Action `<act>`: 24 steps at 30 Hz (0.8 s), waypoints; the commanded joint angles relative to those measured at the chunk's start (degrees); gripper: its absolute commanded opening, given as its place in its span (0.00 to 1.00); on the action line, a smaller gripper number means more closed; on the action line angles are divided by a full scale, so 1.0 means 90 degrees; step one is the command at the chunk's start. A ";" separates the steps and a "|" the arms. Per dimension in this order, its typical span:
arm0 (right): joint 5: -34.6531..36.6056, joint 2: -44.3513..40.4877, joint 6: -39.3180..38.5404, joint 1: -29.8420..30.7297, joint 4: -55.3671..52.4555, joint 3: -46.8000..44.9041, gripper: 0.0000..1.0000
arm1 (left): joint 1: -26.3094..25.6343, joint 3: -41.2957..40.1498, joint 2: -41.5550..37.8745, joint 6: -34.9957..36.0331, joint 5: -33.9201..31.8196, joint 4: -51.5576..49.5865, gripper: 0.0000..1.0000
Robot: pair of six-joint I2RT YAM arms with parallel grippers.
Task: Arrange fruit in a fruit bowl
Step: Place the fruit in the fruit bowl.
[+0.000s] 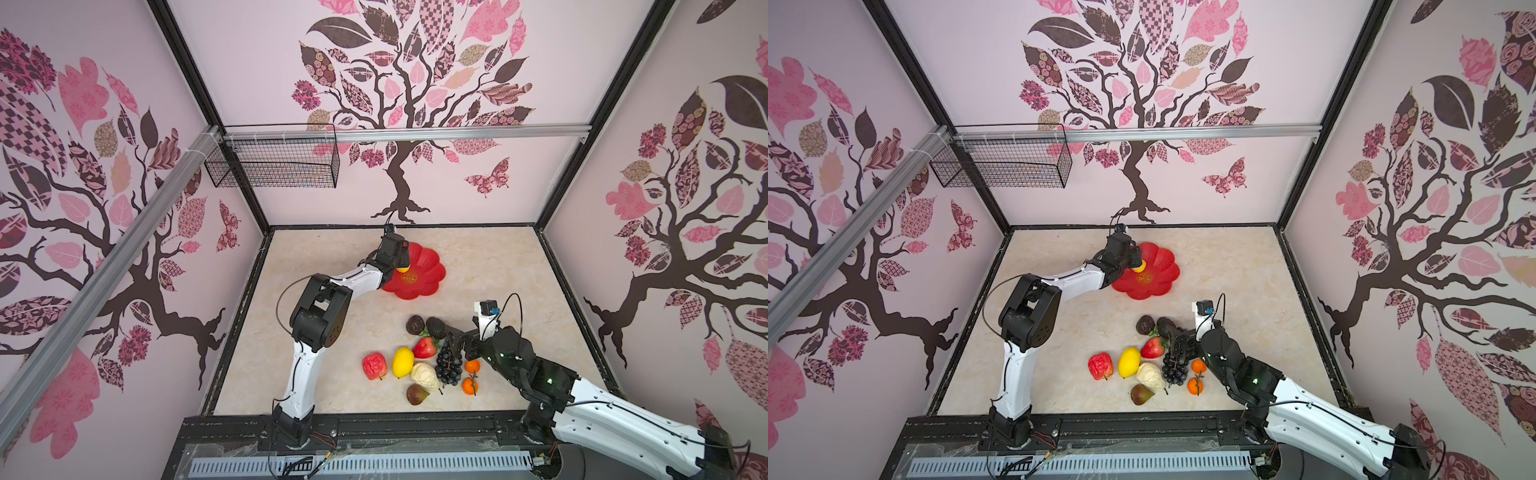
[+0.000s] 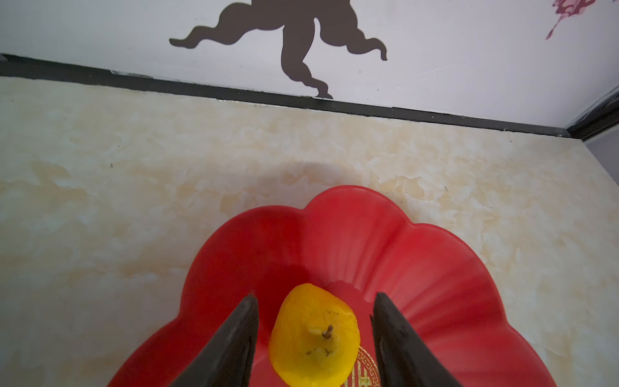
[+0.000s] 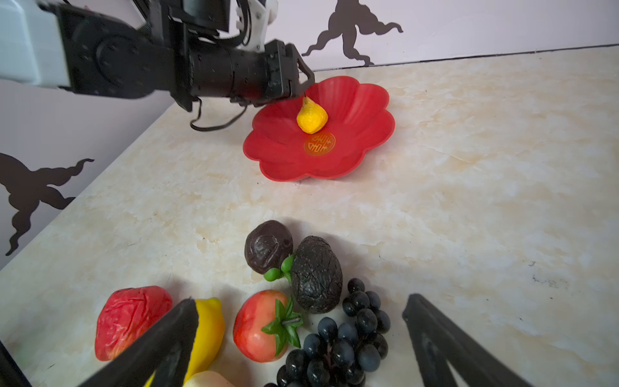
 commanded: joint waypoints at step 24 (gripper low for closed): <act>-0.2024 0.3126 -0.0116 -0.1225 -0.1889 0.2102 0.95 | 0.0130 -0.5634 -0.6229 -0.1529 0.1548 -0.0526 0.72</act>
